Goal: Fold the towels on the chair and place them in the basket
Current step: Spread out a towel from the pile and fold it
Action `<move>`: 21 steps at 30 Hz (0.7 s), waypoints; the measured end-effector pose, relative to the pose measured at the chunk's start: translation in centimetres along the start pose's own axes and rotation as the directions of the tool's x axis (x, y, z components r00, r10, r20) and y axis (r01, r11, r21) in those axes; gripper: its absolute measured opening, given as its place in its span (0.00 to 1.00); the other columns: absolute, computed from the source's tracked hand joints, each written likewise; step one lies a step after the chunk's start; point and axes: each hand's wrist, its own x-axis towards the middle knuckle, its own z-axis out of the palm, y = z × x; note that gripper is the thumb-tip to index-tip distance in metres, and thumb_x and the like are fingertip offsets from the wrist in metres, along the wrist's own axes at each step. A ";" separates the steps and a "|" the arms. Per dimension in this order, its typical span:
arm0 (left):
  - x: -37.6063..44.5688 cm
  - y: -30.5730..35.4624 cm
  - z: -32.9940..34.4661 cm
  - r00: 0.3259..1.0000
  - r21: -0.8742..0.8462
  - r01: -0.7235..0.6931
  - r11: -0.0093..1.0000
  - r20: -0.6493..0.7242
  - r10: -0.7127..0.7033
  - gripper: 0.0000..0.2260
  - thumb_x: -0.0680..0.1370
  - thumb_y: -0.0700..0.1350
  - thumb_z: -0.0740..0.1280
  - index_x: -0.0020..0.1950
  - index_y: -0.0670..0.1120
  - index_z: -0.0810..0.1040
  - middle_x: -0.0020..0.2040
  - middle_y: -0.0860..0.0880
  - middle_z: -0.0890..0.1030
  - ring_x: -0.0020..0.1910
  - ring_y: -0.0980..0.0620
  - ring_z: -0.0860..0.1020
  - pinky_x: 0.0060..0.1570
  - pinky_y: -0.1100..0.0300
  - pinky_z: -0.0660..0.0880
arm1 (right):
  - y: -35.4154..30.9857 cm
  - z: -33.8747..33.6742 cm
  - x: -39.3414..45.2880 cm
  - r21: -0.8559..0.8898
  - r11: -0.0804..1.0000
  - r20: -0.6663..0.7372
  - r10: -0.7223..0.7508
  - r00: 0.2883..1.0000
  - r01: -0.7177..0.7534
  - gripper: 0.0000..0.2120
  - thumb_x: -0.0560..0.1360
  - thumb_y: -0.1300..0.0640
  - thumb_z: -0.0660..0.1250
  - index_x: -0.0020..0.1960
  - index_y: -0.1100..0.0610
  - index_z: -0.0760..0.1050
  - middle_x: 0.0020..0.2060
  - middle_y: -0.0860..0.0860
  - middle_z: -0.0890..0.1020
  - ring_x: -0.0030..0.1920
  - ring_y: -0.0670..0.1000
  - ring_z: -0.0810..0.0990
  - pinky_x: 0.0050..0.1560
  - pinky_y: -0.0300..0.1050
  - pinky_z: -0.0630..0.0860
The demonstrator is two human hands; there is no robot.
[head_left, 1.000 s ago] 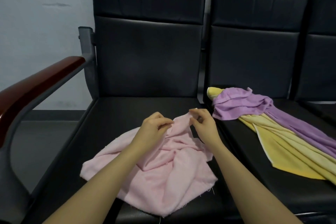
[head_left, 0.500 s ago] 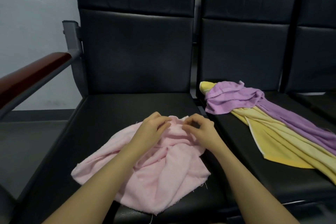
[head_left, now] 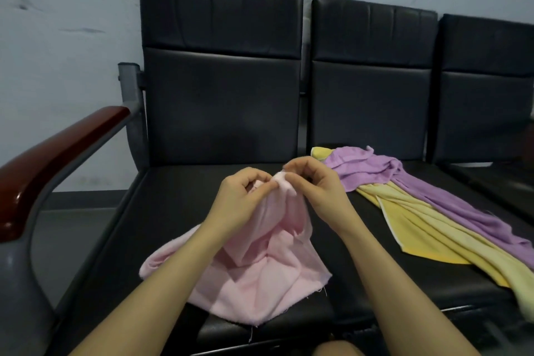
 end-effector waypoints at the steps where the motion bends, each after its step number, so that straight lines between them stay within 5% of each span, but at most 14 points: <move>1: -0.1 0.2 -0.2 1.000 0.008 -0.016 1.000 -0.011 0.016 0.02 0.75 0.43 0.71 0.46 0.46 0.82 0.43 0.54 0.81 0.44 0.59 0.78 0.45 0.68 0.73 | 0.0 0.1 -0.3 -0.009 1.000 -0.016 0.012 1.000 -0.013 0.09 0.77 0.64 0.66 0.57 0.58 0.78 0.39 0.47 0.80 0.41 0.42 0.78 0.43 0.35 0.74; 9: -1.4 0.7 -1.6 0.999 0.133 -0.041 0.990 -0.015 0.043 0.01 0.73 0.43 0.73 0.43 0.46 0.84 0.40 0.51 0.79 0.39 0.56 0.76 0.39 0.69 0.70 | -0.7 1.1 -1.6 -0.180 0.983 -0.079 0.026 0.997 -0.040 0.04 0.77 0.62 0.67 0.49 0.57 0.80 0.41 0.48 0.83 0.43 0.44 0.80 0.45 0.35 0.76; 15: -2.3 1.8 -1.8 0.999 0.029 -0.032 0.999 0.035 0.031 0.05 0.74 0.43 0.72 0.48 0.51 0.83 0.38 0.56 0.78 0.37 0.63 0.75 0.39 0.70 0.69 | -2.0 1.9 -2.6 0.009 0.999 -0.114 0.035 0.993 -0.034 0.04 0.76 0.63 0.68 0.49 0.57 0.79 0.41 0.48 0.84 0.44 0.44 0.81 0.46 0.36 0.77; 21: -2.9 2.1 -1.7 0.996 -0.027 0.015 1.000 -0.092 -0.018 0.01 0.74 0.43 0.72 0.44 0.49 0.83 0.41 0.55 0.82 0.42 0.60 0.78 0.44 0.66 0.74 | -2.3 2.6 -3.3 0.142 0.987 -0.112 0.086 0.990 -0.070 0.05 0.77 0.61 0.67 0.52 0.58 0.80 0.46 0.52 0.84 0.50 0.49 0.82 0.50 0.41 0.78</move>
